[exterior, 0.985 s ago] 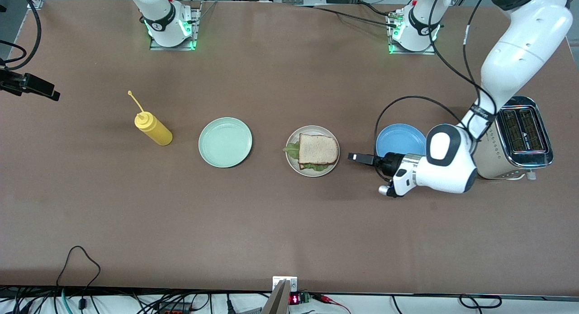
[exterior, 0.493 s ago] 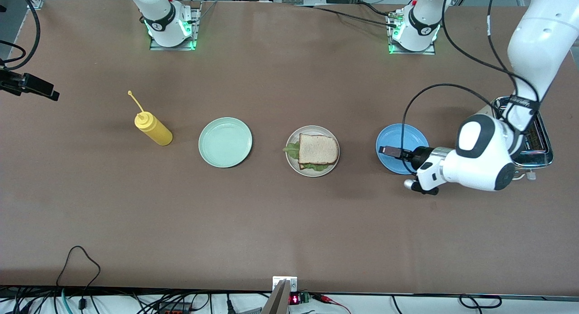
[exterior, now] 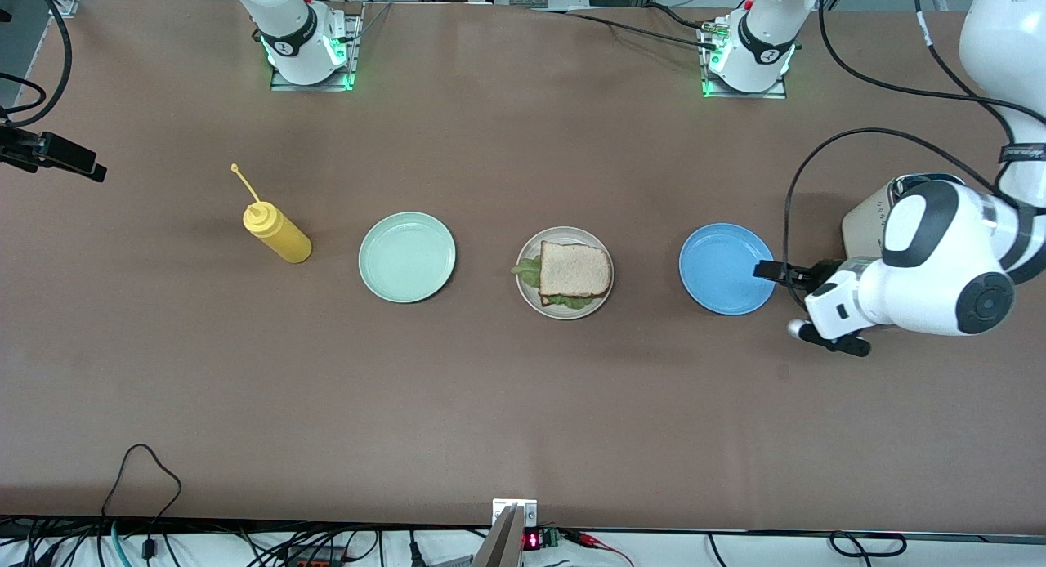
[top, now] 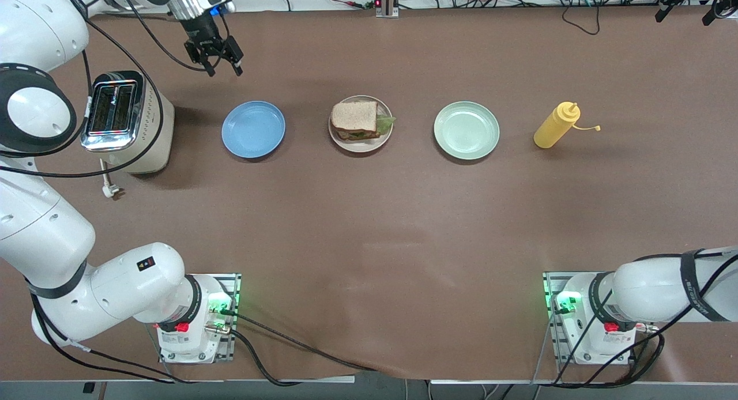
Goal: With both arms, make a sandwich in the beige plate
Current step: 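Open the left gripper and withdraw it back toward the toaster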
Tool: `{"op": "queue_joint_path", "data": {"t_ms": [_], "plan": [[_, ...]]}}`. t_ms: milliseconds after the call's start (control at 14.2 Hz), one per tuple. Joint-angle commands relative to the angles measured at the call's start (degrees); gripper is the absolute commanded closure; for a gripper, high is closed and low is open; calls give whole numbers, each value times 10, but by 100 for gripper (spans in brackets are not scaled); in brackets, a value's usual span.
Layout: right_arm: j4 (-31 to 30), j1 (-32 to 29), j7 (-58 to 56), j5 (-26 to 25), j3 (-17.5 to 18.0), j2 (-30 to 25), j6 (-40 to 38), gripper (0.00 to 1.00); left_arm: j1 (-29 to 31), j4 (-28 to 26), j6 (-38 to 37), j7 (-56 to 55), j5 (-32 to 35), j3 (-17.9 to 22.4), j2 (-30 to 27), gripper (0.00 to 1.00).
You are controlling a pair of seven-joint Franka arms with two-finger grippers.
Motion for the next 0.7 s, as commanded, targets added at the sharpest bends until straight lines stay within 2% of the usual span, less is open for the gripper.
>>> {"op": "queue_joint_path", "data": {"t_ms": [0, 141, 211, 422, 563, 633], "plan": [[7, -5, -4, -3, 3, -2, -8, 0, -73, 66, -33, 4, 23, 78, -20, 0], [7, -5, -4, -3, 3, -2, -9, 0, -136, 95, -26, 3, -11, 174, -52, 0], [7, -5, -5, -3, 3, -2, -9, 0, -176, 106, -25, 2, -36, 234, -73, 0], [7, -5, -4, -3, 3, -3, -9, 0, -264, 109, -24, -2, -113, 395, -124, 0], [7, -5, -4, -3, 3, -2, -9, 0, -299, 104, -25, 0, -123, 453, -163, 0], [6, -5, -4, -3, 3, -2, -9, 0, -301, 98, -26, -3, -130, 462, -186, 0]]}}
